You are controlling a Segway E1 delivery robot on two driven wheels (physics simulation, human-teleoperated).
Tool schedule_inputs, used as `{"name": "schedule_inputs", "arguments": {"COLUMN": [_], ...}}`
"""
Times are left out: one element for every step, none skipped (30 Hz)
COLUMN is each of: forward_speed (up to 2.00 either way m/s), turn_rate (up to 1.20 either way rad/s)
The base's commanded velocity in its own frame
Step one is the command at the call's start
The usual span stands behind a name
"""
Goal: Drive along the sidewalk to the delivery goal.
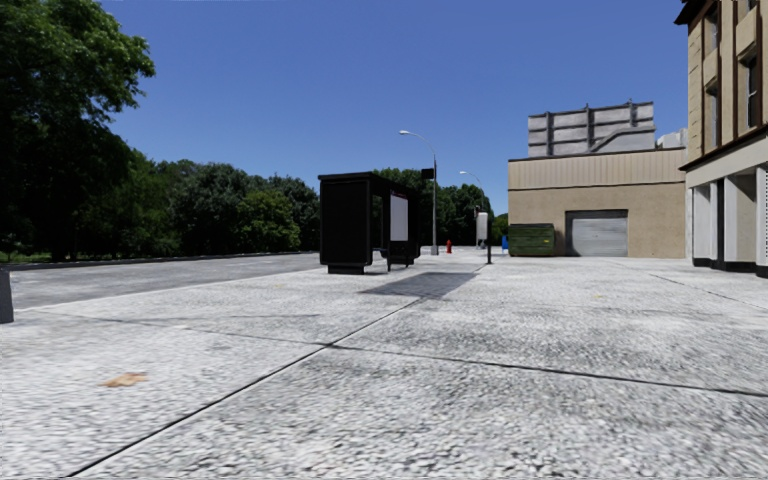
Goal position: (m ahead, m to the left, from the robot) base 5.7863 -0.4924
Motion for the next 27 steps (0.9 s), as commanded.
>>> {"name": "schedule_inputs", "arguments": {"forward_speed": [2.00, 2.00, 2.00, 2.00, 2.00, 2.00, 2.00, 2.00, 2.00, 2.00, 2.00, 2.00, 2.00, 2.00, 2.00, 2.00, 2.00, 2.00, 2.00, 2.00, 2.00, 2.00, 2.00, 2.00, 2.00, 2.00, 2.00], "turn_rate": [0.00, 0.00, 0.00, 0.00, 0.00, 0.00, 0.00, 0.00, 0.00, 0.00, 0.00, 0.00, 0.00, 0.00, 0.00, 0.00, 0.00, 0.00, 0.00, 0.00, 0.00, 0.00, 0.00, 0.00, 0.00, 0.00, 0.00]}}
